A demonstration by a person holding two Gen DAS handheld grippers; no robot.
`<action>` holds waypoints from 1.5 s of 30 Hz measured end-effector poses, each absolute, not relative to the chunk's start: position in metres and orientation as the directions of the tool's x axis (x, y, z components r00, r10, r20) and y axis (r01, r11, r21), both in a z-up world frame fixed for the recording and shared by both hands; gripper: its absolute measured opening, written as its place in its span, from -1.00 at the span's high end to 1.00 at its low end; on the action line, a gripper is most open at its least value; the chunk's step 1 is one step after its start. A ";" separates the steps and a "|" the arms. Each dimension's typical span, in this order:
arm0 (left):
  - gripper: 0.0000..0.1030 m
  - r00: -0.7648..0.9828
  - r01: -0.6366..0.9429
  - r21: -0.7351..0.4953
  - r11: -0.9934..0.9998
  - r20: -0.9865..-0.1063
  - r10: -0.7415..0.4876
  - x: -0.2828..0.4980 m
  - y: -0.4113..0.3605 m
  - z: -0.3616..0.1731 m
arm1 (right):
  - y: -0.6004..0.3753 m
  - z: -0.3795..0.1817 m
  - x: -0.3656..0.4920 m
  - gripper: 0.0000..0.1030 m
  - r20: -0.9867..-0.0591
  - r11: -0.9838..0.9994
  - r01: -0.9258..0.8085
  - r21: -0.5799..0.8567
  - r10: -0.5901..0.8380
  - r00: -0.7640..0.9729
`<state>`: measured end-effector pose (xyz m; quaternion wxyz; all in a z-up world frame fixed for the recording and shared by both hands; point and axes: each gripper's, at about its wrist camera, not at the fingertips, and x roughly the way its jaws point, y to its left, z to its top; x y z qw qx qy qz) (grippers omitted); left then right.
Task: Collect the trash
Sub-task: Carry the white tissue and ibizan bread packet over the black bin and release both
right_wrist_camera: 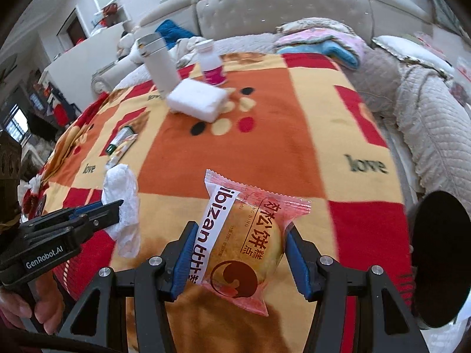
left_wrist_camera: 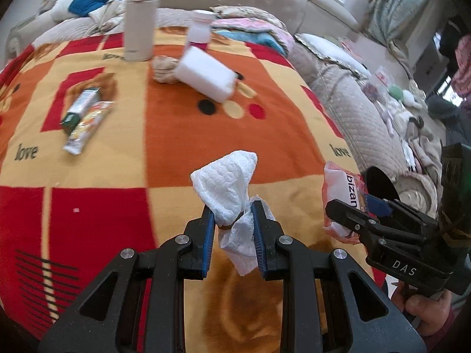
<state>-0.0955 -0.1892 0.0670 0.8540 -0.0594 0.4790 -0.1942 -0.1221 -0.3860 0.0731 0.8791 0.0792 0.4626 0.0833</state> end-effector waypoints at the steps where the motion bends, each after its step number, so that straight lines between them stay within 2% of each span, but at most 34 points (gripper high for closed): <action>1: 0.58 0.460 0.287 -0.285 0.915 -0.796 -0.393 -0.096 -0.197 0.067 | -0.391 0.073 -0.124 -0.09 -0.801 0.975 -0.063 0.215 0.213 0.560; 19: 0.58 0.370 0.496 -0.243 0.833 -0.809 -0.457 -0.100 -0.338 0.067 | -0.526 0.064 -0.162 -0.09 -0.813 0.956 0.192 0.220 0.071 0.579; 34: 0.58 0.251 0.605 -0.309 0.734 -0.800 -0.544 -0.105 -0.427 0.060 | -0.597 0.039 -0.179 -0.09 -0.839 0.924 0.325 0.203 -0.007 0.543; 45: 0.57 0.213 0.624 -0.352 0.698 -0.783 -0.585 -0.101 -0.456 0.054 | -0.618 0.029 -0.181 -0.09 -0.852 0.915 0.362 0.179 -0.040 0.522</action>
